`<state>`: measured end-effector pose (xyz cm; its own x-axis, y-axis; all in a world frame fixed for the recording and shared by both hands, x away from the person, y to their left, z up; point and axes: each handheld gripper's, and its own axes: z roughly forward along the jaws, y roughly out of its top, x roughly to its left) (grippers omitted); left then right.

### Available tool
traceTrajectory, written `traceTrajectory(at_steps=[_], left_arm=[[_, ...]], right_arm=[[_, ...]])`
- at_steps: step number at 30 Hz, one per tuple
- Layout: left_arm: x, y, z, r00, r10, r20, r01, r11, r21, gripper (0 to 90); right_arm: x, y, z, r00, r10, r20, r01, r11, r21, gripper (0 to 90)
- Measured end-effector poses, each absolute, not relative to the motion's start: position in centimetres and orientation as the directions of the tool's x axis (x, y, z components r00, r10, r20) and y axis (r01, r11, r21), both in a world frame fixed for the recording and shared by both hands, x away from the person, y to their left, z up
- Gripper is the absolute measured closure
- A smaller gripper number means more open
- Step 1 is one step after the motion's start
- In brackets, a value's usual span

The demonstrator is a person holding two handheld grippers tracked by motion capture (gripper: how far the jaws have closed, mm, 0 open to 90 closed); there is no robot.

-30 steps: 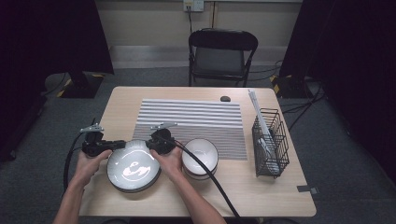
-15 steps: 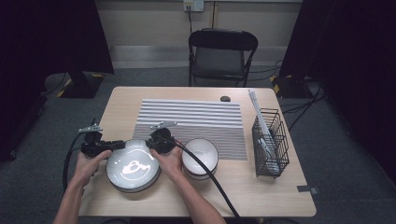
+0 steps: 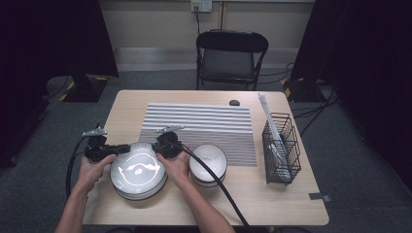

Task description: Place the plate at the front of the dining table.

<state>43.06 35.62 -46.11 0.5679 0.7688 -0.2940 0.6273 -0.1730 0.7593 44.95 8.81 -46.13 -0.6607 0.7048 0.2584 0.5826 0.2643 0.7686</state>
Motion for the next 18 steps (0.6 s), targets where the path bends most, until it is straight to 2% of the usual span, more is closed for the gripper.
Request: traceTrajectory(at_steps=[7, 11, 18], left_arm=[[43.0, 35.66, -46.07, 0.57, 0.767, -0.296, 0.627, -0.173, 0.759, 80.8], [42.99, 35.73, -46.21, 0.565, 0.765, -0.309, 0.632, -0.161, 0.758, 80.9], [43.1, 35.77, -46.29, 0.564, 0.766, -0.308, 0.627, -0.155, 0.763, 80.4]], right_arm=[[44.94, 8.69, -46.37, -0.656, 0.705, 0.269, 0.589, 0.256, 0.766, 79.2], [44.78, 8.72, -46.78, -0.647, 0.709, 0.283, 0.611, 0.259, 0.748, 73.2], [44.79, 8.68, -46.85, -0.648, 0.703, 0.294, 0.604, 0.24, 0.76, 77.3]])
